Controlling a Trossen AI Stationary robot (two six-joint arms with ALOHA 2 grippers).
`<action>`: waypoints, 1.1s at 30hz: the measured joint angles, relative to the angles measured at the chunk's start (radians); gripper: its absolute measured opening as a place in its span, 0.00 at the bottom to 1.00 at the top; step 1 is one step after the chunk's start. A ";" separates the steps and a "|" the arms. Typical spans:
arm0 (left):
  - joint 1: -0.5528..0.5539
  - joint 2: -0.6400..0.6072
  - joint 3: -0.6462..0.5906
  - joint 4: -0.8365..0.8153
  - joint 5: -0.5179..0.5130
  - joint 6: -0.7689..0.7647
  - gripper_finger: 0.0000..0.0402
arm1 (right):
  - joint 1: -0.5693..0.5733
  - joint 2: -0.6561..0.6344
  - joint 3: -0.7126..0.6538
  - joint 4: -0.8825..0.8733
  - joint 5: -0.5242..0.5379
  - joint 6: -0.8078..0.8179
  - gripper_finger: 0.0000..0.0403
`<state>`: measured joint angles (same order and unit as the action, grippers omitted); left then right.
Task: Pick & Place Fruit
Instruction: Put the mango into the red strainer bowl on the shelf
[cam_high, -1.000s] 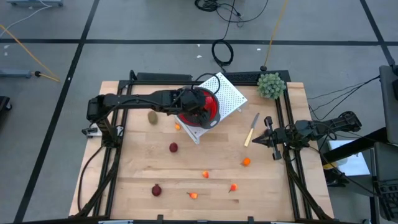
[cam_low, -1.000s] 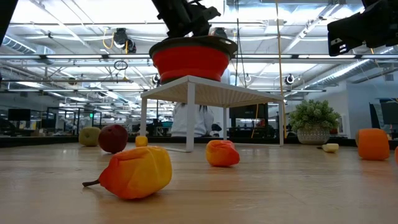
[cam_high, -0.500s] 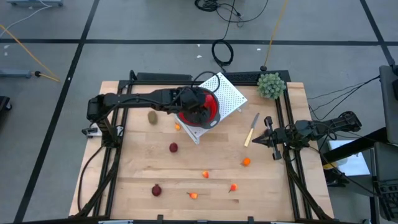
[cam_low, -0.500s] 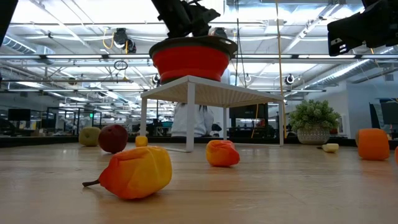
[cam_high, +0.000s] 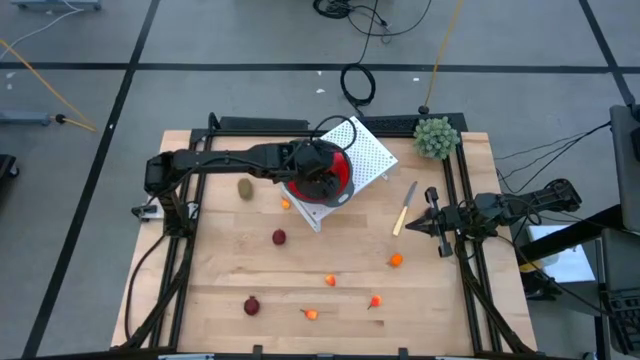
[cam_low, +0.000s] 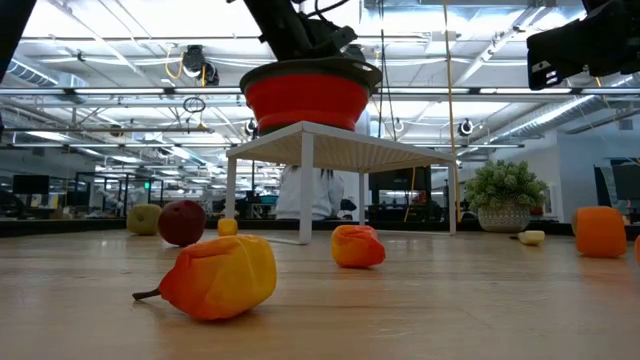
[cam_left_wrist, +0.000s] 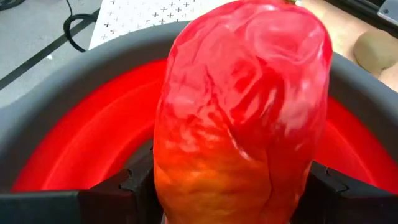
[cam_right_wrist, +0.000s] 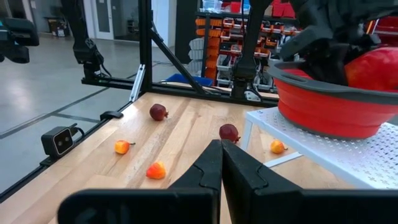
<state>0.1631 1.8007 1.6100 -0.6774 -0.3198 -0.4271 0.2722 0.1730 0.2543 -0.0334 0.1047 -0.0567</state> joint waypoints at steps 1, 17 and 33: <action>0.000 0.000 0.000 0.004 0.000 0.000 0.62 | 0.000 0.000 0.000 -0.001 0.000 0.005 0.00; 0.000 0.000 0.000 -0.009 0.008 0.040 0.62 | 0.000 0.000 0.000 -0.001 0.000 0.019 0.00; 0.000 0.000 0.000 -0.009 0.059 0.039 0.68 | 0.000 0.000 0.000 -0.001 0.000 0.019 0.00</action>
<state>0.1631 1.8008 1.6100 -0.6863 -0.2610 -0.3878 0.2720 0.1730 0.2543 -0.0341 0.1043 -0.0376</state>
